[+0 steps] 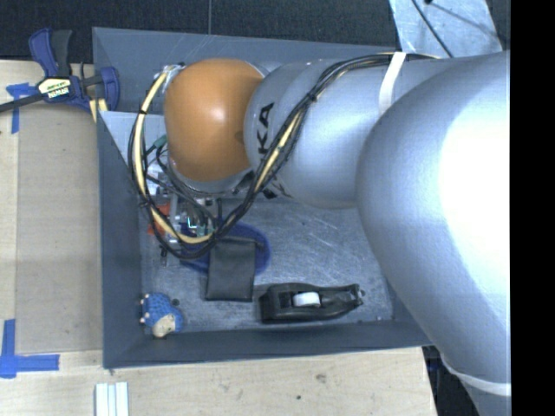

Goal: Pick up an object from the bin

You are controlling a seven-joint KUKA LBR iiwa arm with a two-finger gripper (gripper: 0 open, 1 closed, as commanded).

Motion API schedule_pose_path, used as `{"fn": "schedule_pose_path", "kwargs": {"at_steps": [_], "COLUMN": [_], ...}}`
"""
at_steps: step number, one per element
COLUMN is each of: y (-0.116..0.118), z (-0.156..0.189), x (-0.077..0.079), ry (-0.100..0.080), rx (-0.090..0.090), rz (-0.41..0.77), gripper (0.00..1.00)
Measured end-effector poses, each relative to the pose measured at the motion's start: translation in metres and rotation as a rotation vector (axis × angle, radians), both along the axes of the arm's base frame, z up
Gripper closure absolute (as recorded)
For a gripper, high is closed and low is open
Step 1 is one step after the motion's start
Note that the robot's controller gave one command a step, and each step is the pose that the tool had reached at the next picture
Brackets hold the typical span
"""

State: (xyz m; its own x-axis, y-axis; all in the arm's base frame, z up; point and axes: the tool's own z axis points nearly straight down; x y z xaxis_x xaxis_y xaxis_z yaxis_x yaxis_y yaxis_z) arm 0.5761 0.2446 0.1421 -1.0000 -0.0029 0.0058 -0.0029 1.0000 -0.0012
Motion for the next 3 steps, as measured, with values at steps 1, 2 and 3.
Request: {"fn": "schedule_pose_path", "kwargs": {"at_steps": [1, 2, 3], "y": [-0.086, -0.084, -0.087], "z": [-0.072, -0.067, 0.021], "x": [0.037, 0.04, 0.025], "ry": [-0.006, -0.014, -0.015], "rx": [0.0, 0.004, 0.004], "rz": [-0.258, -0.258, -0.248], "gripper": [0.0, 1.0, 1.0]}}
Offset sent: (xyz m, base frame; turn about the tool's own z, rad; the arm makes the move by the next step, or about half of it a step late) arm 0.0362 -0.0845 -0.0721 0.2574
